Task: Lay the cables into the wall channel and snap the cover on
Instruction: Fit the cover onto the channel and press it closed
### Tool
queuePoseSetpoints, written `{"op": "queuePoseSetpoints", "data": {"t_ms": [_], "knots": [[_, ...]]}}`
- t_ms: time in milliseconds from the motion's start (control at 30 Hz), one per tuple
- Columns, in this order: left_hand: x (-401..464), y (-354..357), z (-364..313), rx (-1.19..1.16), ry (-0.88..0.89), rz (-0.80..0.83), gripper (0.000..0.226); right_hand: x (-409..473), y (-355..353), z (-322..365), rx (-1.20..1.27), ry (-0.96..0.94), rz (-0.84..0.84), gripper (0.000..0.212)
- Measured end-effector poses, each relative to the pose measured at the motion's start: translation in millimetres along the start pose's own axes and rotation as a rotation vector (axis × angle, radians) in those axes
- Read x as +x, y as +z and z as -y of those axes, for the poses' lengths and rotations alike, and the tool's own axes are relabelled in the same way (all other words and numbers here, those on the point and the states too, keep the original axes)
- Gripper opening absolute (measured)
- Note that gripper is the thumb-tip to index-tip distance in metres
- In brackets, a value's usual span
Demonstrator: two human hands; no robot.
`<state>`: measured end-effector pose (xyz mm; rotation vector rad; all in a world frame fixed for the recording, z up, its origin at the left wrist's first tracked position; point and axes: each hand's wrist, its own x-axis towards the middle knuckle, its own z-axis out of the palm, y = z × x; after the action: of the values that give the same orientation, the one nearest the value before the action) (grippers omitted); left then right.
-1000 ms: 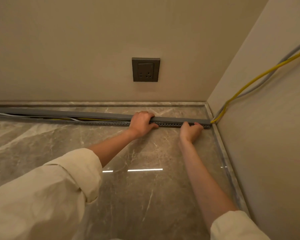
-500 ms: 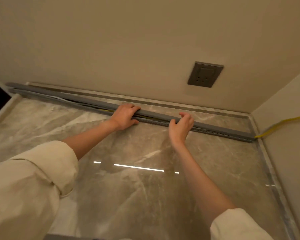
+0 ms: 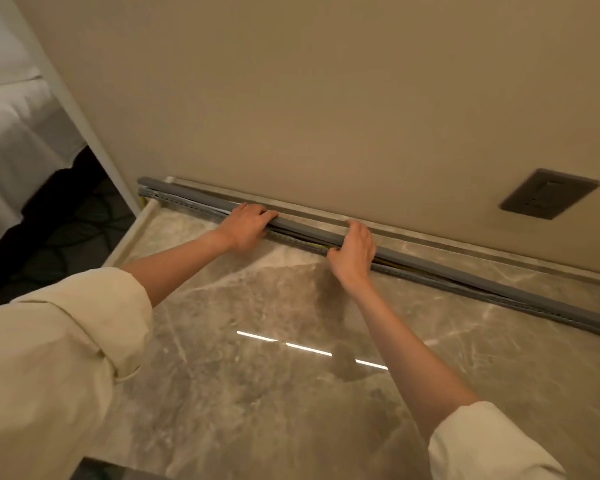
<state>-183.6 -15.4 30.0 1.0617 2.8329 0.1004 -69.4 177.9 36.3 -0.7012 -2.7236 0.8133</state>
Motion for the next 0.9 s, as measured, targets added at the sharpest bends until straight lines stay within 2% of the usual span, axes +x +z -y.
{"op": "queuePoseSetpoints", "data": {"t_ms": [167, 367, 633, 733, 900], "knots": [[-4.4, -15.1, 51.3, -0.006, -0.005, 0.049, 0.054, 24.5, 21.3, 48.0, -0.039, -0.072, 0.116, 0.057], [-5.7, -35.5, 106.2, -0.033, 0.018, 0.109, 0.045, 50.9, 53.6, 94.0, -0.054, -0.310, 0.361, 0.048], [-7.9, -43.4, 142.3, -0.162, -0.004, 0.163, 0.039, 59.5, 84.1, 120.3, -0.004, -0.426, 0.588, 0.037], [-7.9, -41.9, 145.6, -0.187, 0.011, 0.135, 0.038, 63.9, 88.1, 118.5, 0.036, -0.440, 0.609, 0.035], [-6.6, -41.9, 149.2, -0.260, -0.014, 0.122, 0.038, 74.7, 86.8, 114.4, 0.141, -0.358, 0.587, 0.036]]}}
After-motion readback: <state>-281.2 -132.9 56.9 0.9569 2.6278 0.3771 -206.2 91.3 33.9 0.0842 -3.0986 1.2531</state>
